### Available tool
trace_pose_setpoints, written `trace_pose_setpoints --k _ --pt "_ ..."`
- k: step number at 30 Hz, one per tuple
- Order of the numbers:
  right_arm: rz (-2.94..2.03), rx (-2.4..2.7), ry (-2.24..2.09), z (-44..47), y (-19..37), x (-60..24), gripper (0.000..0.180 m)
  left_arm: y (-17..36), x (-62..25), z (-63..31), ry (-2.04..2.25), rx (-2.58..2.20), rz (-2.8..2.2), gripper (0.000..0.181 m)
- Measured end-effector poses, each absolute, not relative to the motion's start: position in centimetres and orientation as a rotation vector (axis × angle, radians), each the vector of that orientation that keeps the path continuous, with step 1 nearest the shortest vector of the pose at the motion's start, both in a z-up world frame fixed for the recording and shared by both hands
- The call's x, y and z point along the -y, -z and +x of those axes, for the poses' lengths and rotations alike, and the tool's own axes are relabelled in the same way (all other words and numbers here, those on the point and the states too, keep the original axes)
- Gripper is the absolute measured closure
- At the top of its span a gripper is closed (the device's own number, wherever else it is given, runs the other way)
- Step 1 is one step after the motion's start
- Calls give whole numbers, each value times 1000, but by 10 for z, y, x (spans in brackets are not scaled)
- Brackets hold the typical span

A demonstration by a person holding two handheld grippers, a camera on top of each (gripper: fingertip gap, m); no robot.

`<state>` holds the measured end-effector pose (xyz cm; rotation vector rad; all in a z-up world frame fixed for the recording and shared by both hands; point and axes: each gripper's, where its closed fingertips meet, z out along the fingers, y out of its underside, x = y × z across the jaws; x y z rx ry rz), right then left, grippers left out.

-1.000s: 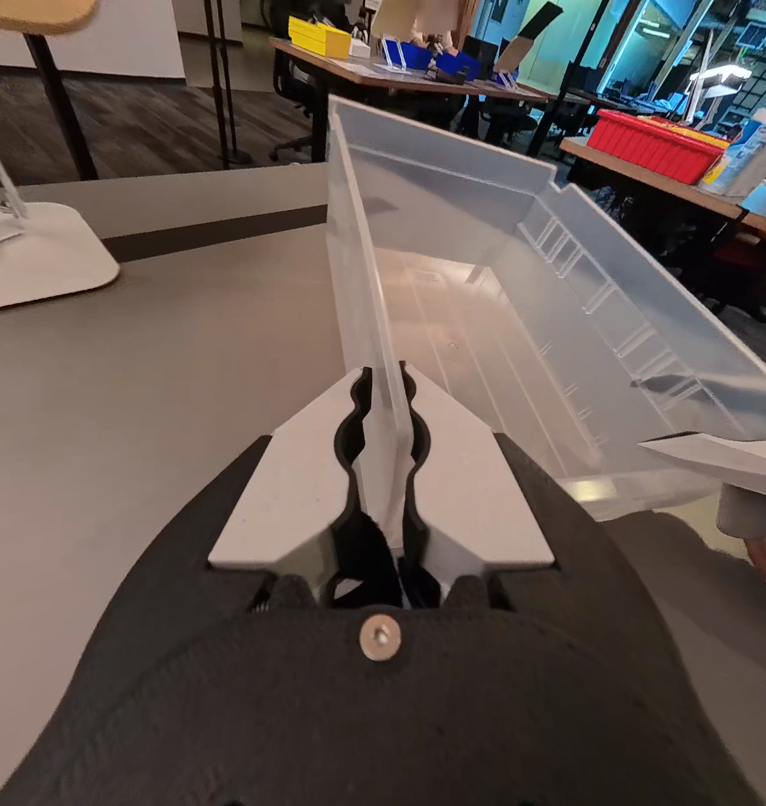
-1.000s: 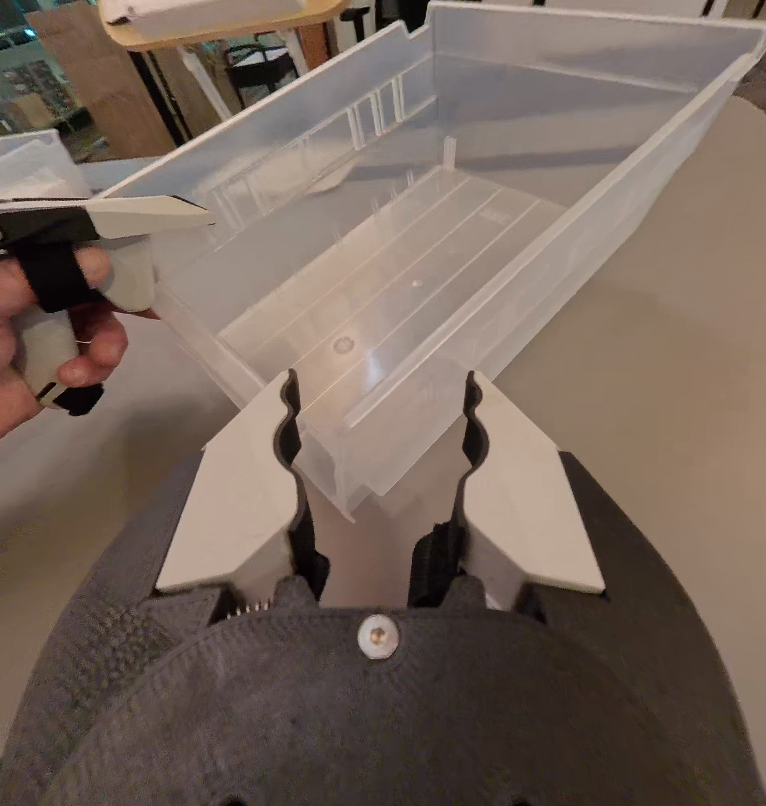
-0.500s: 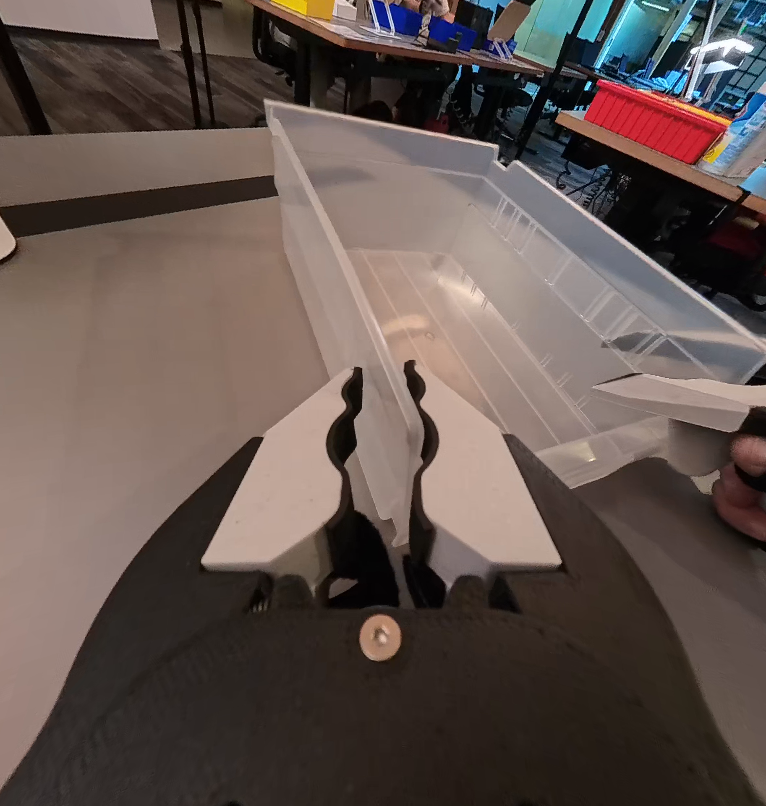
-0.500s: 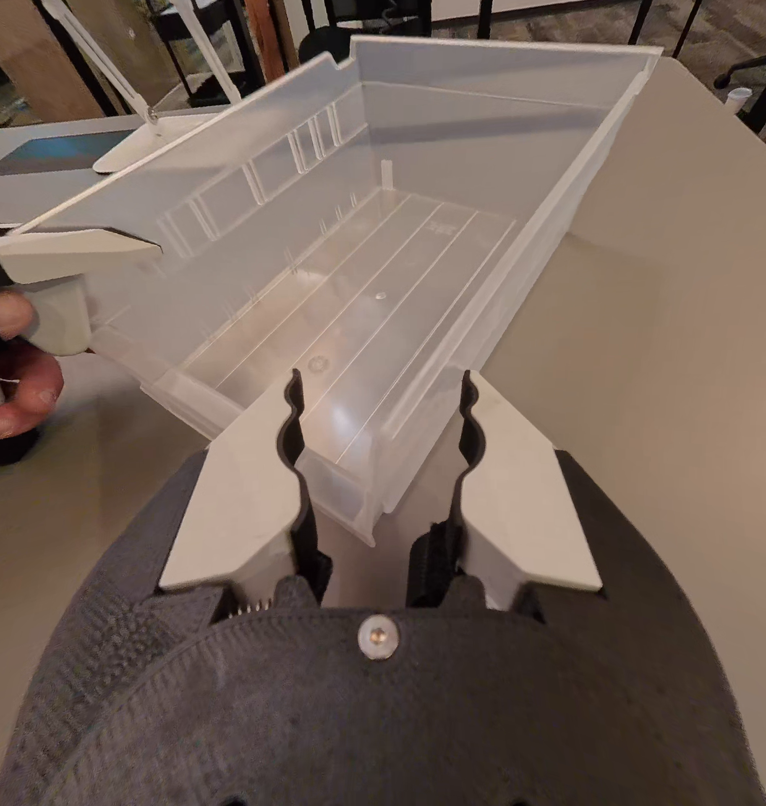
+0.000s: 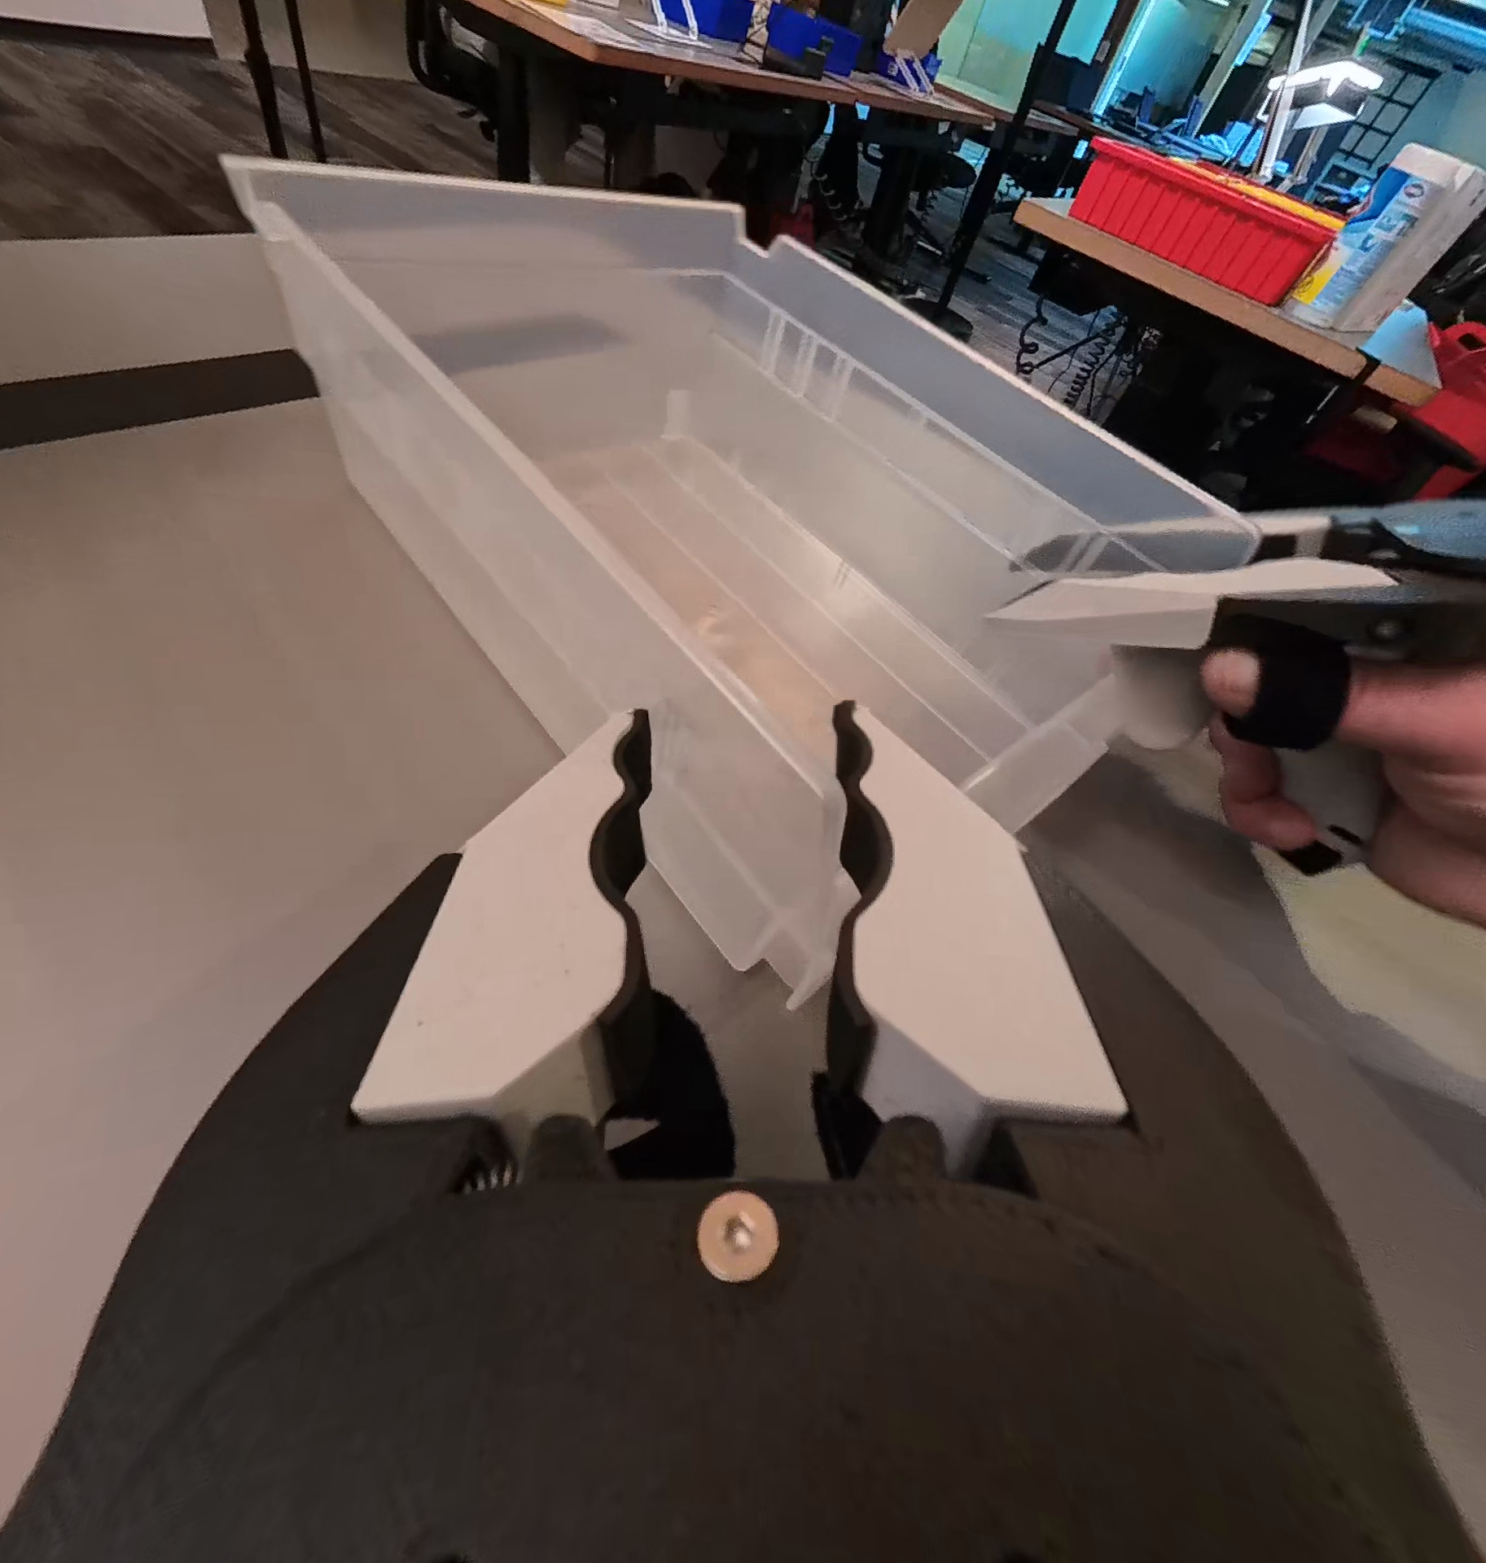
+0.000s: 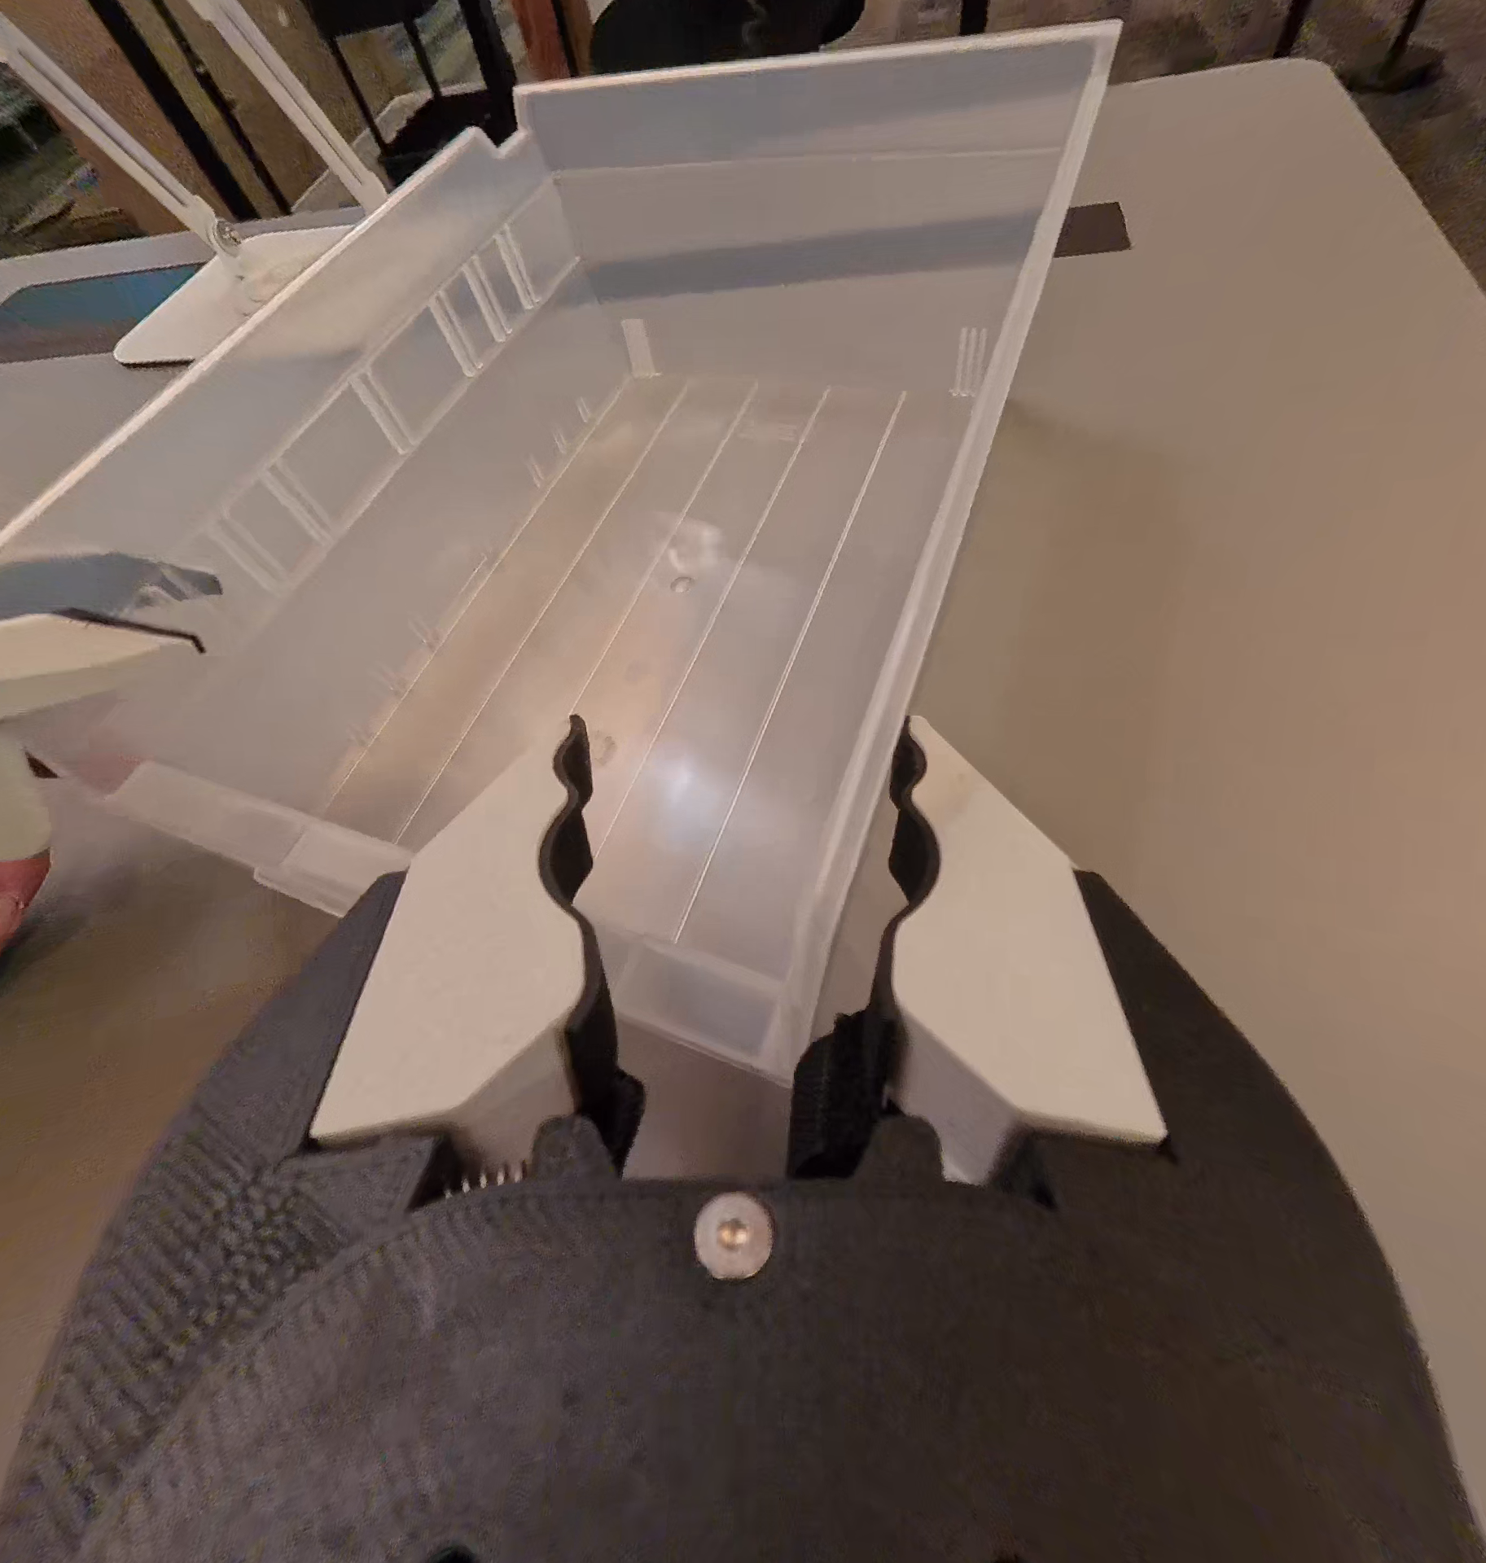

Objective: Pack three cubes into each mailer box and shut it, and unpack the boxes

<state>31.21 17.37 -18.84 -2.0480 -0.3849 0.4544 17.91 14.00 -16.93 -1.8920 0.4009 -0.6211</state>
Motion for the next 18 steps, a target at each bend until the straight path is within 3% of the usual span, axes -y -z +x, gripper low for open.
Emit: trace_pose_setpoints --k 10,18 --pt "-2114 440 -570 356 188 -226 119 169 -141 233 670 -438 -1881 129" --pt "-2012 400 -491 372 171 -213 107 128 -75 168 463 -702 -1723 128"
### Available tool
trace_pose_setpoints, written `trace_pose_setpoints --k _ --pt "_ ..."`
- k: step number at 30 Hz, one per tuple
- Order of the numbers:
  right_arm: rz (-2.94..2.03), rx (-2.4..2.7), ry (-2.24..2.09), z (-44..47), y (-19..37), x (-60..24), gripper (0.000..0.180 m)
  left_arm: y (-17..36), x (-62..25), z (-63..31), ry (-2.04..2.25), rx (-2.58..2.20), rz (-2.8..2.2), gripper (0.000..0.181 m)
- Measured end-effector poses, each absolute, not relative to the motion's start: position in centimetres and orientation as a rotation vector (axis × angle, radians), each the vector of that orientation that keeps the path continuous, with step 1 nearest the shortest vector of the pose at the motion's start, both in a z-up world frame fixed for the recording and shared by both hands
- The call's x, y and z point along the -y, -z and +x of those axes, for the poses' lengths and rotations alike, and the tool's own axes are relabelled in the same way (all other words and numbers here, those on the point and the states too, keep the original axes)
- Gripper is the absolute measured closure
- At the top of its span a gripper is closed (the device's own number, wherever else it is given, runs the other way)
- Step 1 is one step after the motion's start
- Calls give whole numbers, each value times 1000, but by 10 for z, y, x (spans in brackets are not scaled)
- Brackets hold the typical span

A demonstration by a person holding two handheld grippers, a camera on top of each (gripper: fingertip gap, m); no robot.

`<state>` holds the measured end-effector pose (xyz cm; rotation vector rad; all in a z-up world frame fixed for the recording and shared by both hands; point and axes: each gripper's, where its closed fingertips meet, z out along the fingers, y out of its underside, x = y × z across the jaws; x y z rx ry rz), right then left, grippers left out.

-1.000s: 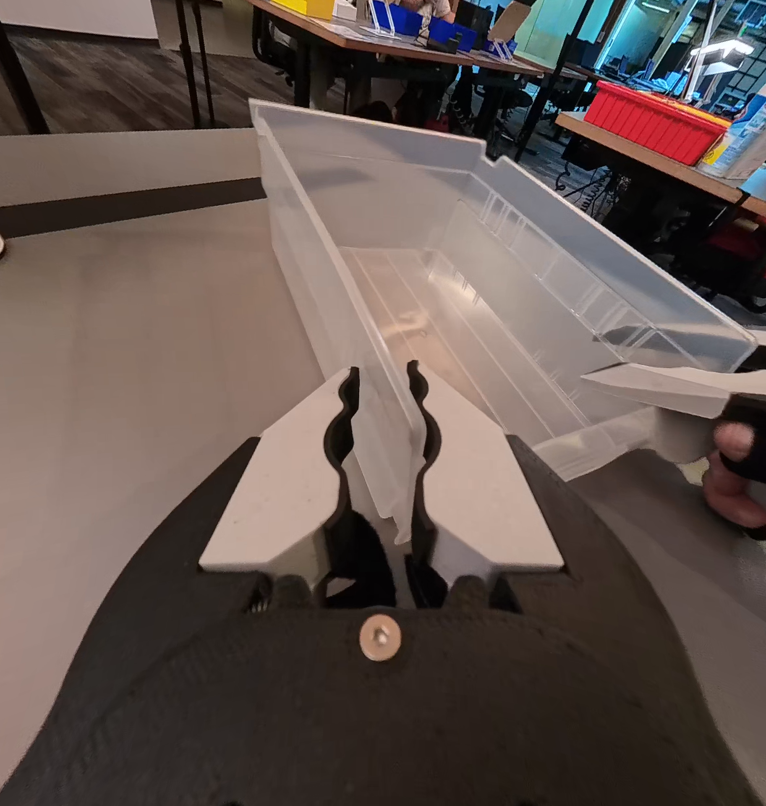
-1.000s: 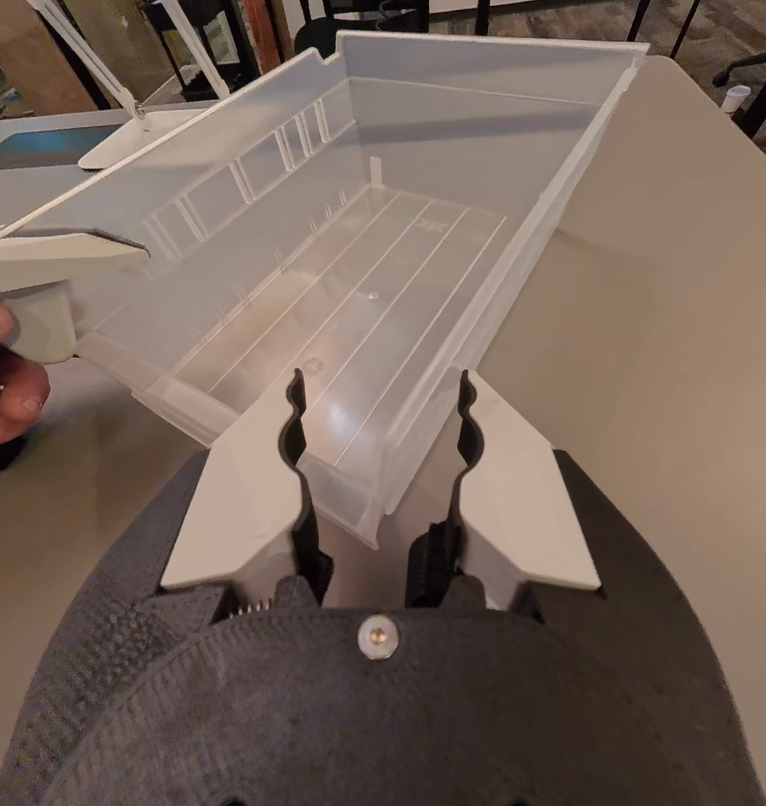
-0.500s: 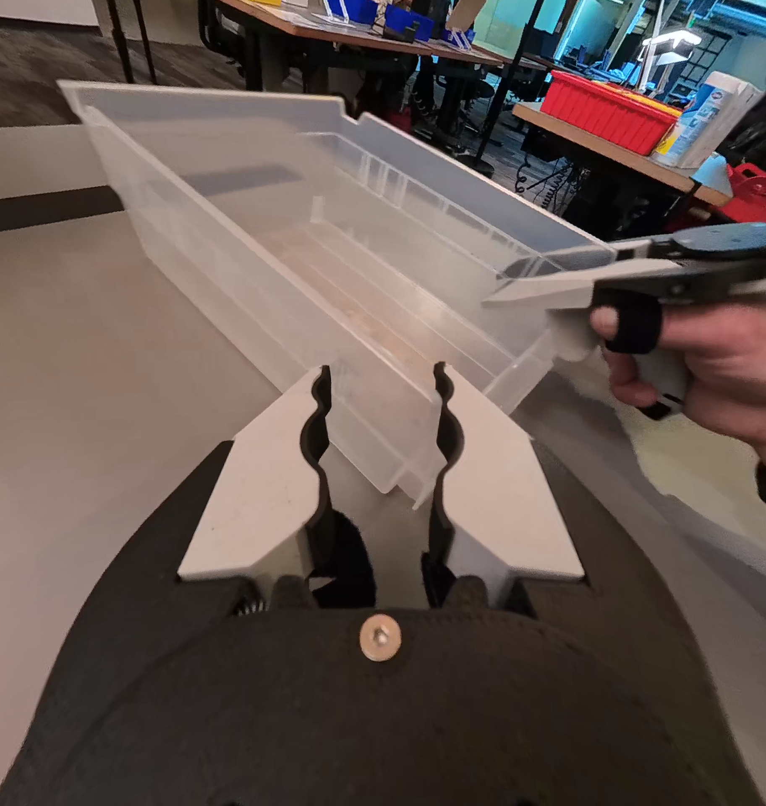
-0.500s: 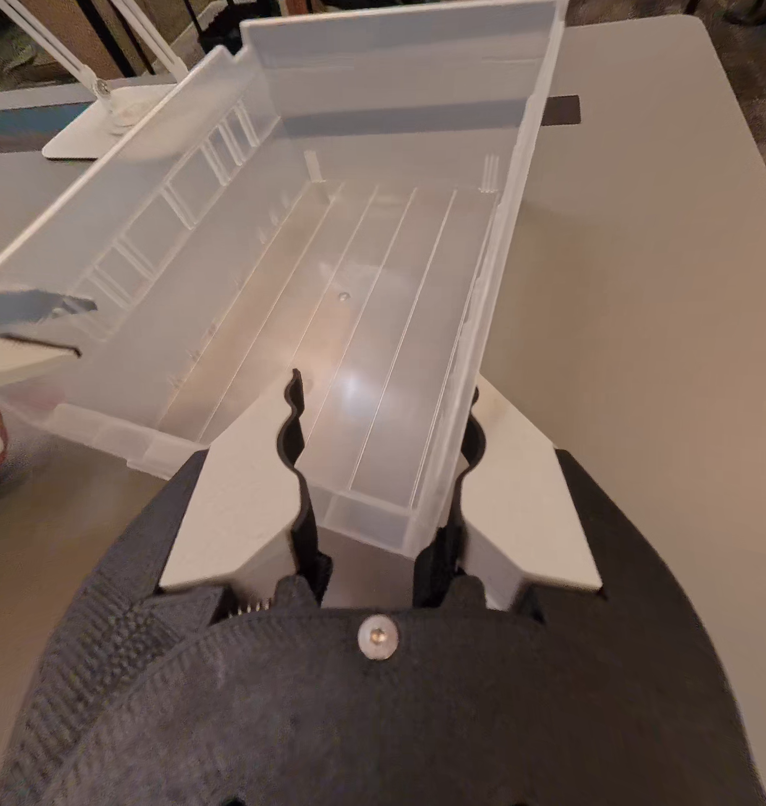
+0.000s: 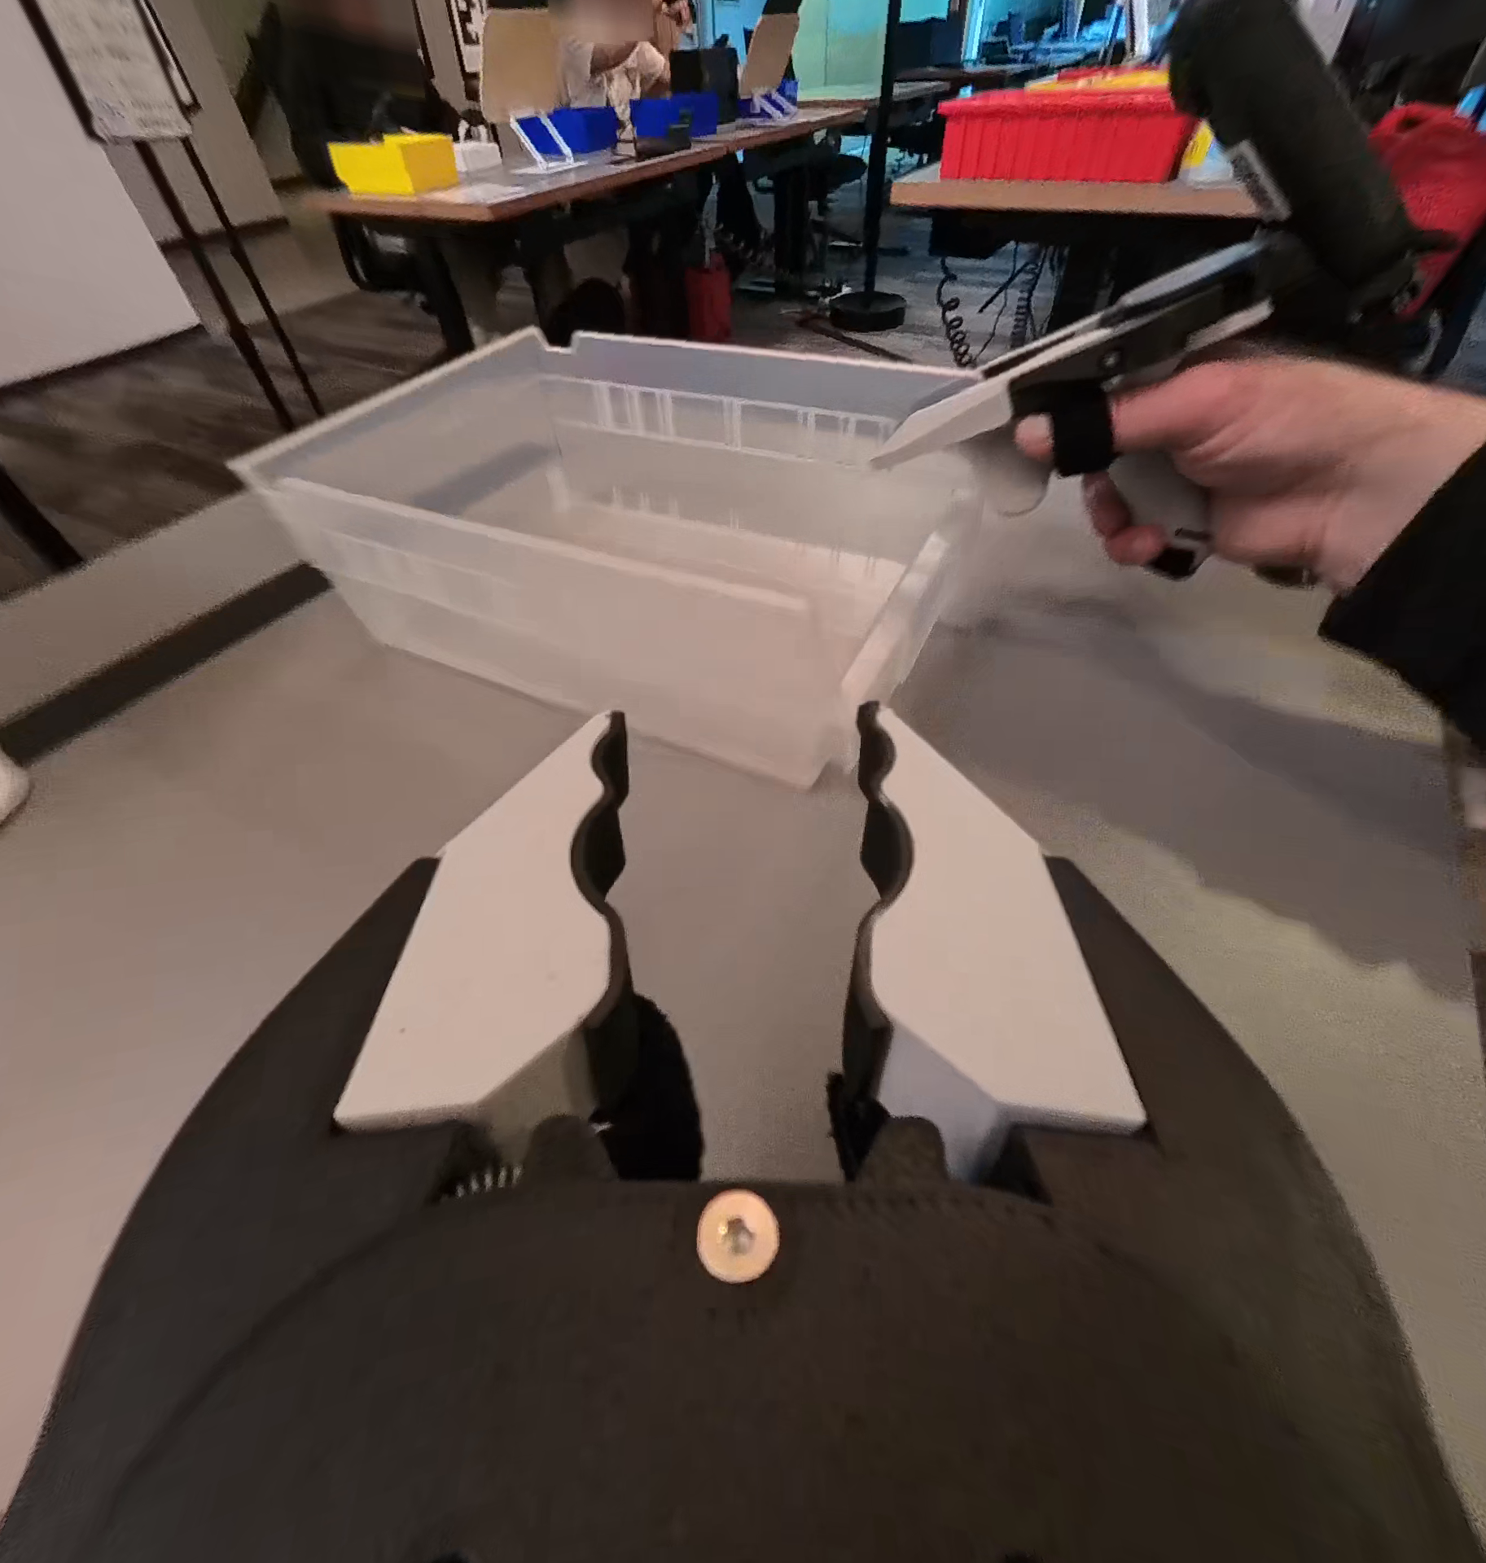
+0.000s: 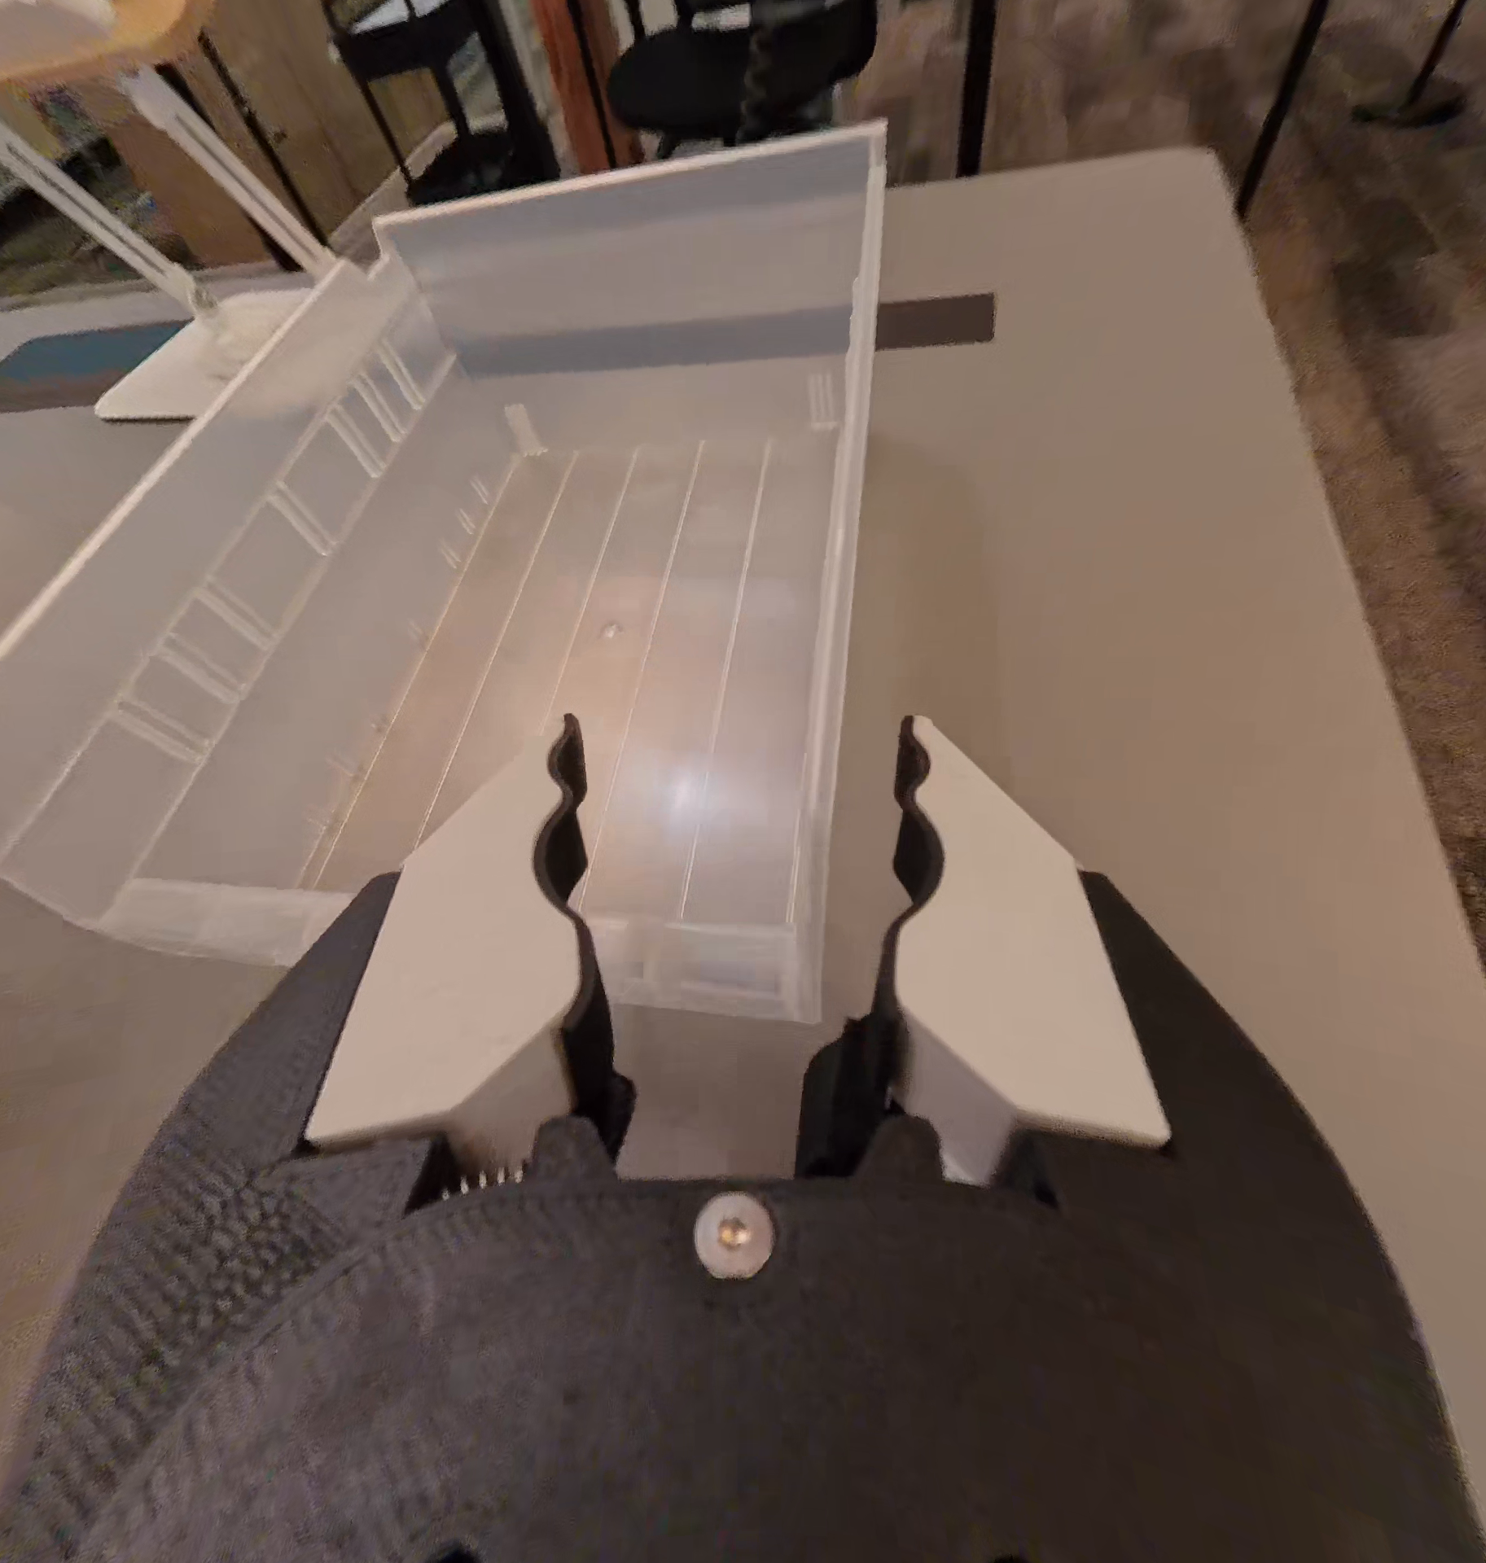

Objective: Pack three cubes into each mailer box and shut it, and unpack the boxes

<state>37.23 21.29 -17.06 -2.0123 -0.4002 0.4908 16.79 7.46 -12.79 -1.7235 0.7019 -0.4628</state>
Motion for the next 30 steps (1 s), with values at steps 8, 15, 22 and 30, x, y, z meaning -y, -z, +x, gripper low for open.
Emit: trace_pose_setpoints --k 8,15,22,30 --pt "-2043 454 -467 373 178 -177 111 56 -41 -89 -131 -821 -1684 133" --pt "-1941 485 -203 359 140 -158 103 96 -13 -302 -292 -1181 -2060 99" --pt "-1908 473 47 355 99 -135 109 169 -12 -362 -210 -1440 -2299 67" --pt "-1870 575 21 311 88 -112 115 220 -15 -388 -124 -1600 -2483 58"
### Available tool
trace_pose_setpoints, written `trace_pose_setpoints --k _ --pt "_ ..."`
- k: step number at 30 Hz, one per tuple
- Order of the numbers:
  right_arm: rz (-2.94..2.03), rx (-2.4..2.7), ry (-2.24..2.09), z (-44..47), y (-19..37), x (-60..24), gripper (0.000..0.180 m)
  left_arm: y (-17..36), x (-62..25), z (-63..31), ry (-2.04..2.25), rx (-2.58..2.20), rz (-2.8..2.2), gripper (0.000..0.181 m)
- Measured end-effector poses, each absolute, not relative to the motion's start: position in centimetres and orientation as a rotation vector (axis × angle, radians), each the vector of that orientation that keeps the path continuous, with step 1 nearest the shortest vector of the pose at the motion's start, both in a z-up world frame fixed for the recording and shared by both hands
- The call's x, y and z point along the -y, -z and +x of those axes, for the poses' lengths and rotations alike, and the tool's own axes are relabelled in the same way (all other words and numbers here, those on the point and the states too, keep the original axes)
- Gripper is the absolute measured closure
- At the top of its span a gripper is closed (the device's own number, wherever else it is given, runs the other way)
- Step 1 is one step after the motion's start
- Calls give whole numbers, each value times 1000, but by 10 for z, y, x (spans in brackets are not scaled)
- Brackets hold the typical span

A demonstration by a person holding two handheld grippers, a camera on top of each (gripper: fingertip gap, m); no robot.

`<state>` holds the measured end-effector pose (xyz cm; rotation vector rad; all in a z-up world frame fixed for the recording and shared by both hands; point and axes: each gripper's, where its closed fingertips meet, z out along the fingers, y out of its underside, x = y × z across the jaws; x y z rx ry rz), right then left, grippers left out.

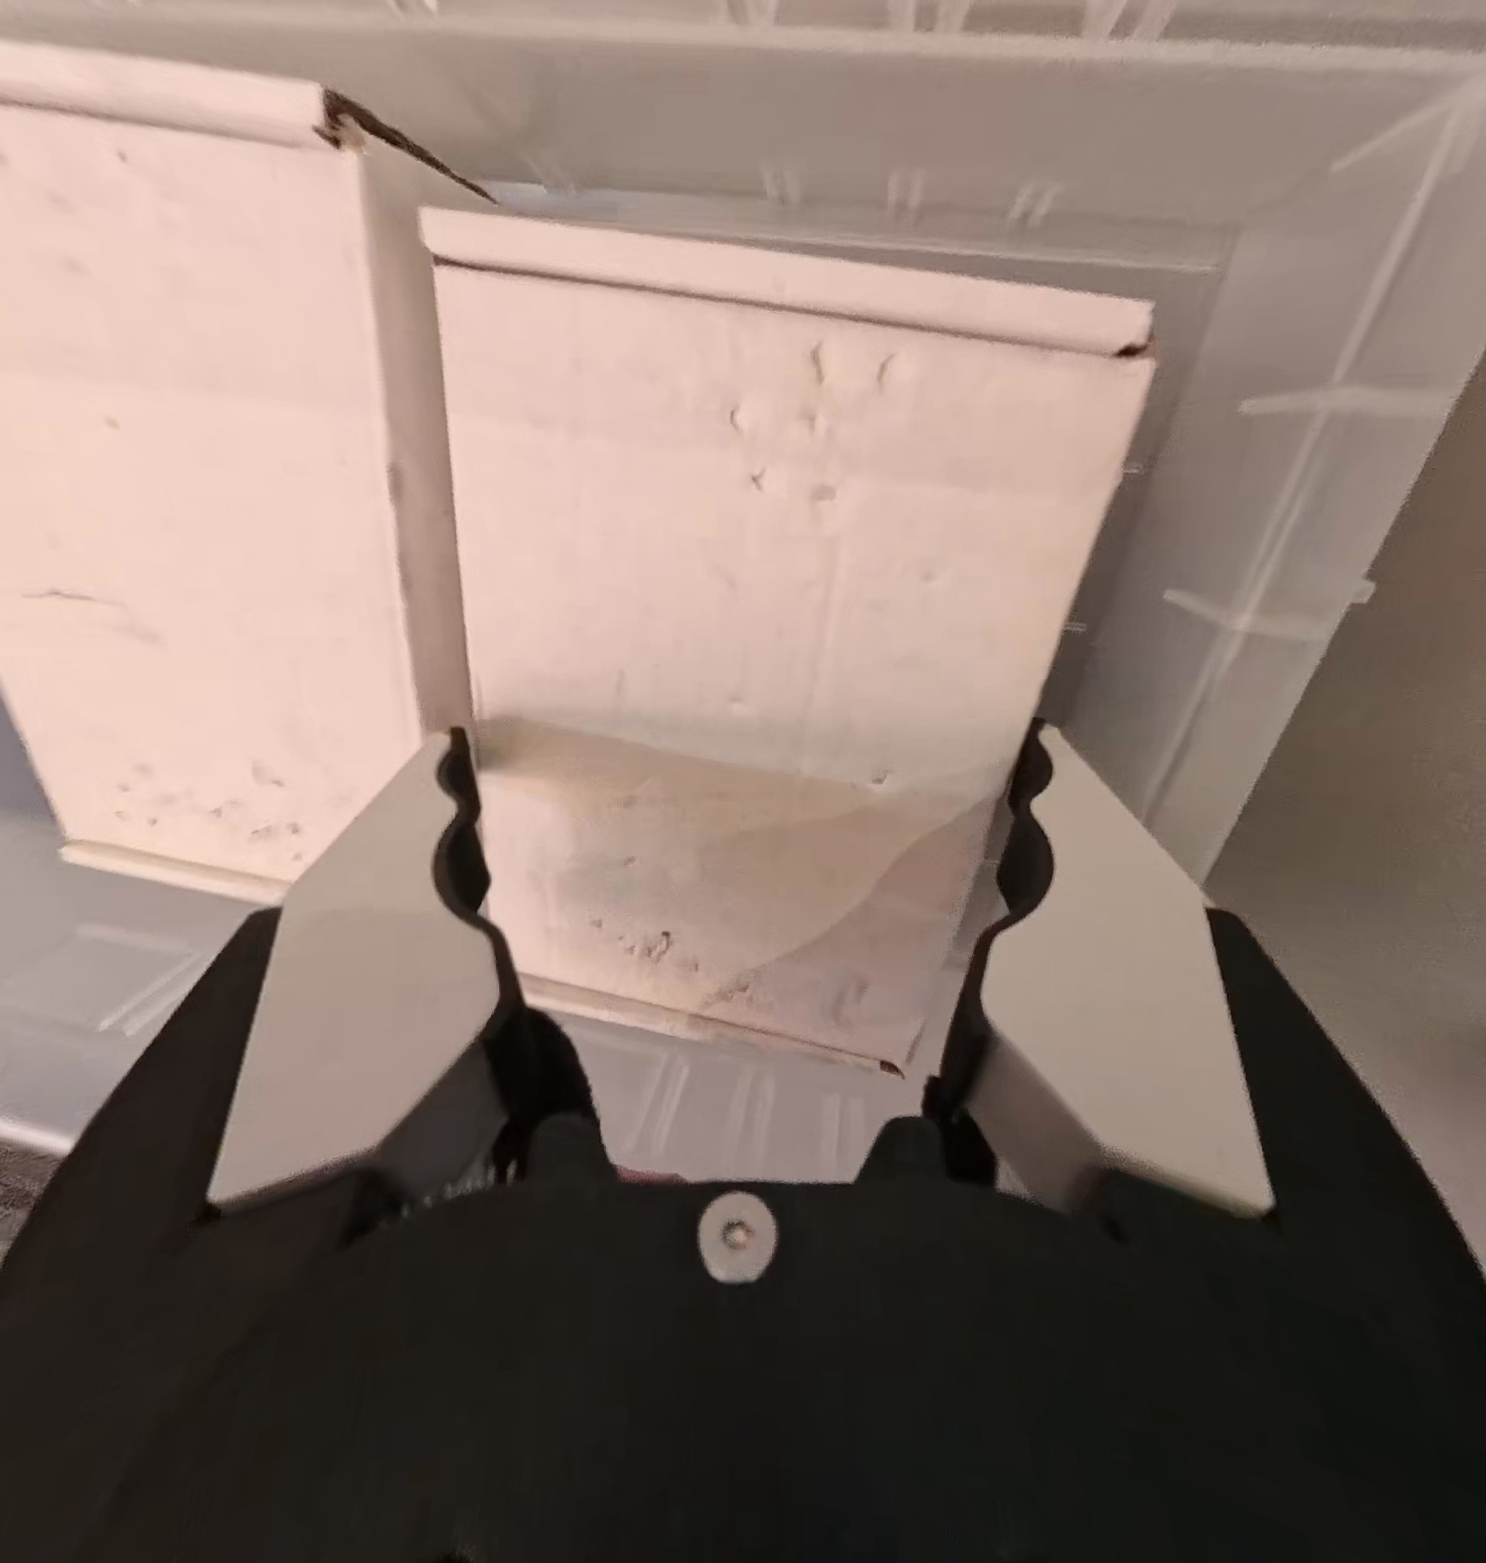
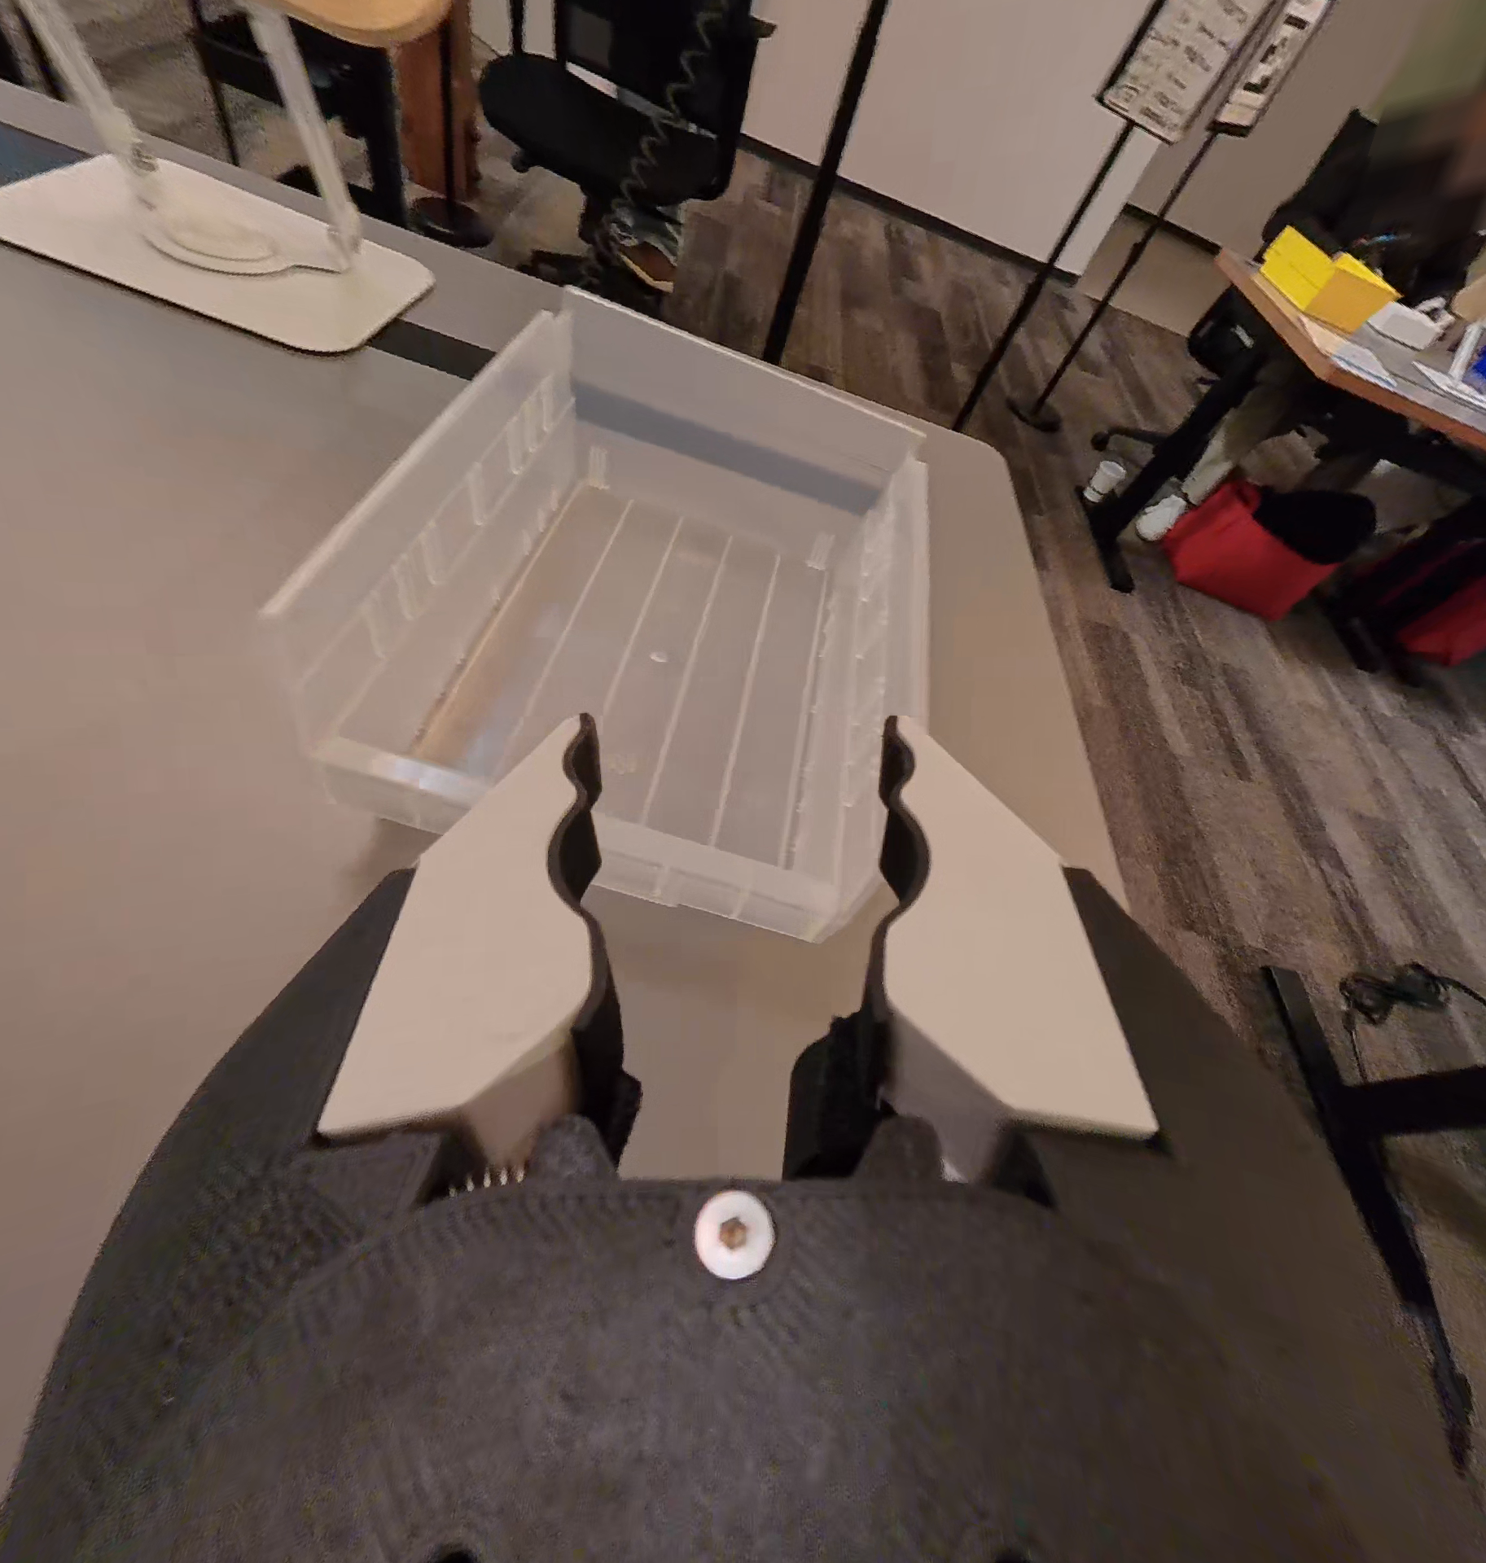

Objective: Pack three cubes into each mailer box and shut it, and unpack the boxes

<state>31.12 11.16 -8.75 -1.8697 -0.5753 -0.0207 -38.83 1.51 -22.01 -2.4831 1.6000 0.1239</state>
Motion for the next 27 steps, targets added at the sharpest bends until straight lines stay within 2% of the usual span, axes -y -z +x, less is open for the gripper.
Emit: trace_pose_setpoints --k 4,6,8,15,22,27 --pt "-1857 646 -19 281 92 -106 117 229 -12 -386 -127 -1657 -2555 45" --pt "-1845 685 -53 262 93 -104 119 236 -15 -390 -181 -1702 -2556 45" --pt "-1832 735 -72 242 97 -103 119 247 -15 -389 -172 -1729 -2575 36" --pt "-1749 938 -124 168 107 -90 125 242 -13 -390 -134 -1695 -2604 39" --pt "-1581 1179 -108 96 109 -65 123 182 -19 -375 -88 -1607 -2584 39" --pt "-1415 1356 -130 41 114 -35 113 119 -17 -325 -5 -1633 -2521 39"
